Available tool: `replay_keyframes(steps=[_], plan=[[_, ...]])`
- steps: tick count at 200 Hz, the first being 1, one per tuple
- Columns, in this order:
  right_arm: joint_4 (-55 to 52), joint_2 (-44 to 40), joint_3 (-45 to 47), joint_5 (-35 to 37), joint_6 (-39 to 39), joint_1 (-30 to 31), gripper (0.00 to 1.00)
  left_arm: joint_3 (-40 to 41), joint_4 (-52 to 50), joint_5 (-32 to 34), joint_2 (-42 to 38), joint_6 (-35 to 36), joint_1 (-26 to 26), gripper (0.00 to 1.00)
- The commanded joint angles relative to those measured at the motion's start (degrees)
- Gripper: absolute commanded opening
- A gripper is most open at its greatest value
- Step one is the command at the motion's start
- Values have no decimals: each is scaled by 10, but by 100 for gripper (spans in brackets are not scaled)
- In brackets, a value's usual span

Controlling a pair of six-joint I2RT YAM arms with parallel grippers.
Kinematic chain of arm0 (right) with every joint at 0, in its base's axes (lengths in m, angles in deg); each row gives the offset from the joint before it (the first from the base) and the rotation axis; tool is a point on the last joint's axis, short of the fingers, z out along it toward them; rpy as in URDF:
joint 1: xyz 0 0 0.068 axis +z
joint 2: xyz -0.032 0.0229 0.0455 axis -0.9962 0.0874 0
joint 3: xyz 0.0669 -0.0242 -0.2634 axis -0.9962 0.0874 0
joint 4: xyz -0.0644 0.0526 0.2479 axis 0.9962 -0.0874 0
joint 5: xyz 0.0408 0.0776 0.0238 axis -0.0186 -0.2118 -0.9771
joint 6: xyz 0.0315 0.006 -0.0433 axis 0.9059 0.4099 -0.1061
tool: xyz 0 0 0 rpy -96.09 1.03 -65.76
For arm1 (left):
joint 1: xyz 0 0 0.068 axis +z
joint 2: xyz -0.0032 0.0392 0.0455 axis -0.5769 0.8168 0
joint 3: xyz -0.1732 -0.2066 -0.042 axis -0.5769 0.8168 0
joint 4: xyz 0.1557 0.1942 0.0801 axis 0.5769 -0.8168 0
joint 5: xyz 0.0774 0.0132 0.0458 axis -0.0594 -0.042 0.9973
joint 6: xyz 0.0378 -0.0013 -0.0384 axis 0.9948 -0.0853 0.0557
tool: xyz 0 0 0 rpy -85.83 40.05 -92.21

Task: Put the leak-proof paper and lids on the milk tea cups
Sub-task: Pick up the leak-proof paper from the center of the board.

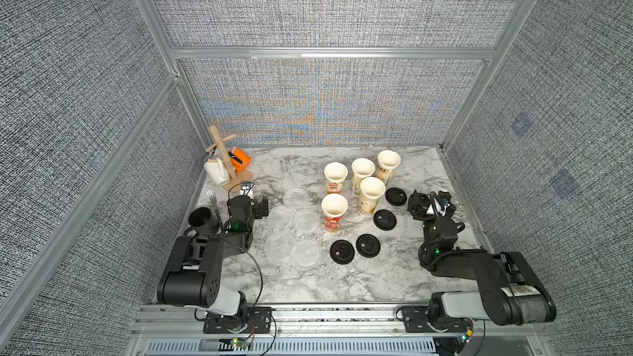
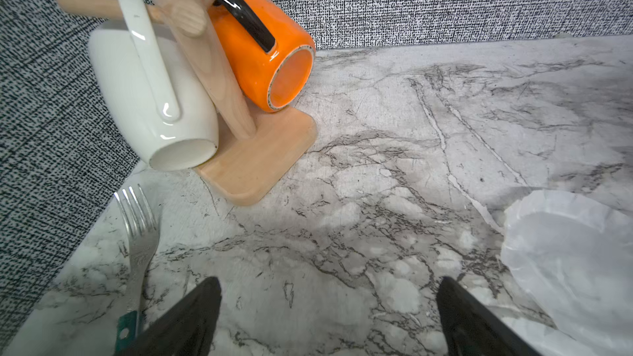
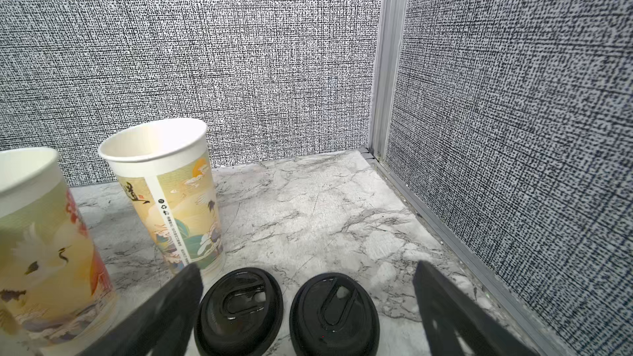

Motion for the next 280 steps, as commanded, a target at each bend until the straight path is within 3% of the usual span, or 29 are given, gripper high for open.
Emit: replay_keyframes(steps=[1, 236, 245, 263, 280], plan=[[30, 1, -2, 4, -6, 1, 98, -1, 16, -5, -1, 1, 0, 100], [26, 2, -5, 2, -5, 0, 98, -2, 10, -6, -3, -1, 1, 100], [28, 1, -2, -3, -4, -2, 98, -2, 10, 24, -7, -10, 2, 100], [16, -27, 5, 10, 8, -6, 97, -32, -52, 106, -49, -27, 1, 100], [15, -73, 16, 14, -15, 6, 95, -143, -300, 162, -105, -93, 2, 100]])
